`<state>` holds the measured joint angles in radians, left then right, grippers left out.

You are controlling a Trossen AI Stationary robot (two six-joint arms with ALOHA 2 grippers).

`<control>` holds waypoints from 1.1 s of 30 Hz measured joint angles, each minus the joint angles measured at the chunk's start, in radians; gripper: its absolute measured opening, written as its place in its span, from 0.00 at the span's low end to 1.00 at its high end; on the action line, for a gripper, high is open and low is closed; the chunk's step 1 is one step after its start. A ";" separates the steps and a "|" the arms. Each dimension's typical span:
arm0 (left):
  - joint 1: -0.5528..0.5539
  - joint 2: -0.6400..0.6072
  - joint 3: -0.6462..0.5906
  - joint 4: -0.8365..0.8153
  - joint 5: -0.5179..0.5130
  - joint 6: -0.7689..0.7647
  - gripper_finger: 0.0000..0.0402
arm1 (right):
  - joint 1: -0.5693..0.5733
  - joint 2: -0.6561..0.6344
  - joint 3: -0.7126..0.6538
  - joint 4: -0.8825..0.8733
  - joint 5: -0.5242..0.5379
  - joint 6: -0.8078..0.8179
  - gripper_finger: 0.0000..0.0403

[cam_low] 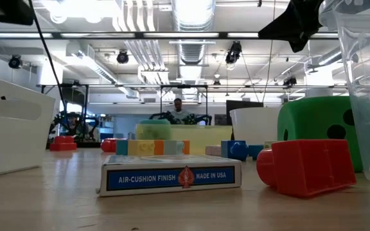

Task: Pick & Place Toys
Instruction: Put the green game piece into the white bin

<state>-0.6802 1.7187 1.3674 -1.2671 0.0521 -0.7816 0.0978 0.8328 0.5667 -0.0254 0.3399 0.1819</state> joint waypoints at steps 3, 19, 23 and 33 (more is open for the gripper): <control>-0.006 0.000 -0.038 0.043 0.000 -0.001 0.01 | 0.000 0.000 0.000 0.000 0.000 -0.002 0.05; -0.013 0.000 -0.217 0.331 0.002 -0.004 0.01 | 0.000 0.000 0.000 0.000 0.000 -0.001 0.05; -0.013 0.000 -0.247 0.377 0.009 -0.004 0.01 | 0.000 0.000 0.000 0.000 0.000 -0.002 0.05; -0.013 0.000 -0.323 0.505 0.046 -0.030 0.01 | 0.000 0.000 0.000 0.000 0.000 -0.002 0.05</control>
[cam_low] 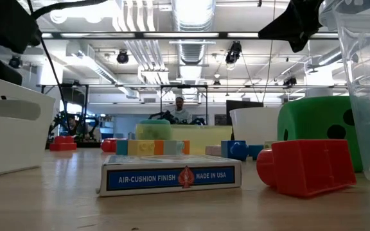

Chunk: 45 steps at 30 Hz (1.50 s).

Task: Pick & Place Toys
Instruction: Put the green game piece into the white bin

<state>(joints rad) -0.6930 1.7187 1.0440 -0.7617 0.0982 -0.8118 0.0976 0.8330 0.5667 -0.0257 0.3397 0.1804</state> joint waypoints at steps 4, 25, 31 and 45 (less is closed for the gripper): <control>0.000 0.000 -0.021 0.029 0.003 -0.003 0.01 | 0.000 0.000 0.000 0.000 0.000 0.000 0.05; 0.001 0.001 -0.037 0.066 0.016 -0.003 0.01 | 0.000 0.000 0.000 0.000 0.000 0.001 0.05; 0.000 0.001 -0.037 0.059 0.053 0.000 0.08 | 0.000 0.000 0.000 0.000 0.000 0.001 0.05; 0.001 0.001 -0.037 0.052 0.052 0.004 0.45 | 0.000 0.000 0.000 0.000 0.000 0.001 0.05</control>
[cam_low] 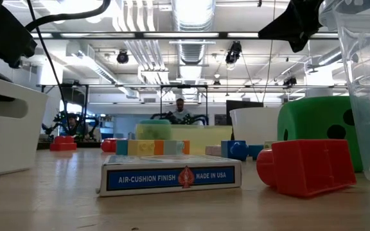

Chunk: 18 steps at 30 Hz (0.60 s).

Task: Pick & Place Toys
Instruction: Put the green game piece into the white bin

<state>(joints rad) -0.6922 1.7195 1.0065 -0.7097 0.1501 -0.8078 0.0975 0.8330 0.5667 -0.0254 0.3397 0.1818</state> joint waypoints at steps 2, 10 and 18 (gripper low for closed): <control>0.000 0.000 0.000 -0.001 0.002 0.001 0.48 | 0.000 0.000 0.000 0.000 0.000 -0.002 0.05; 0.001 -0.001 0.035 -0.075 0.015 0.032 0.51 | 0.000 0.000 0.000 0.000 0.000 0.000 0.05; 0.001 -0.001 0.057 -0.112 0.014 0.034 0.51 | 0.000 0.000 0.000 0.000 0.000 -0.002 0.05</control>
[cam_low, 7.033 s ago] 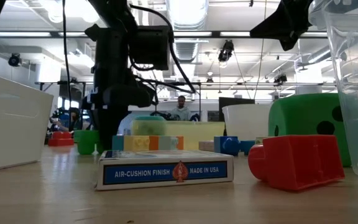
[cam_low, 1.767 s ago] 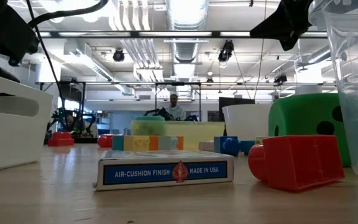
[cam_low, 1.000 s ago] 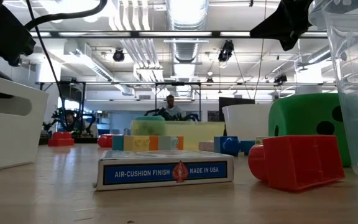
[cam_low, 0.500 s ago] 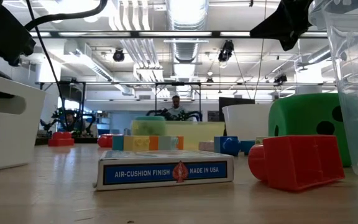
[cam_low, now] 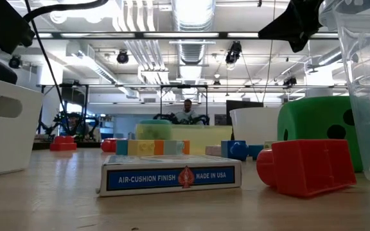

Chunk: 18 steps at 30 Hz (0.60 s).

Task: Pick & Place Toys
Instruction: Put the green game piece into the white bin, then put the bottom orange game piece into the white bin

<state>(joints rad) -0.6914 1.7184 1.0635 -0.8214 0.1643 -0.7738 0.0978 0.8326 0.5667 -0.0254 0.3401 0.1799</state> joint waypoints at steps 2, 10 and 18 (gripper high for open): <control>0.000 0.000 0.006 -0.011 0.000 0.000 0.51 | 0.000 0.000 0.000 0.000 0.000 0.000 0.05; 0.003 -0.002 0.038 -0.083 -0.003 0.021 0.51 | 0.000 0.000 0.000 0.000 0.000 0.001 0.05; 0.004 -0.002 0.113 -0.148 -0.016 0.118 0.51 | 0.000 0.000 0.000 0.000 0.000 0.000 0.05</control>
<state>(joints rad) -0.6876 1.7165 1.1761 -0.9696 0.1482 -0.6554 0.0978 0.8330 0.5667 -0.0254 0.3401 0.1803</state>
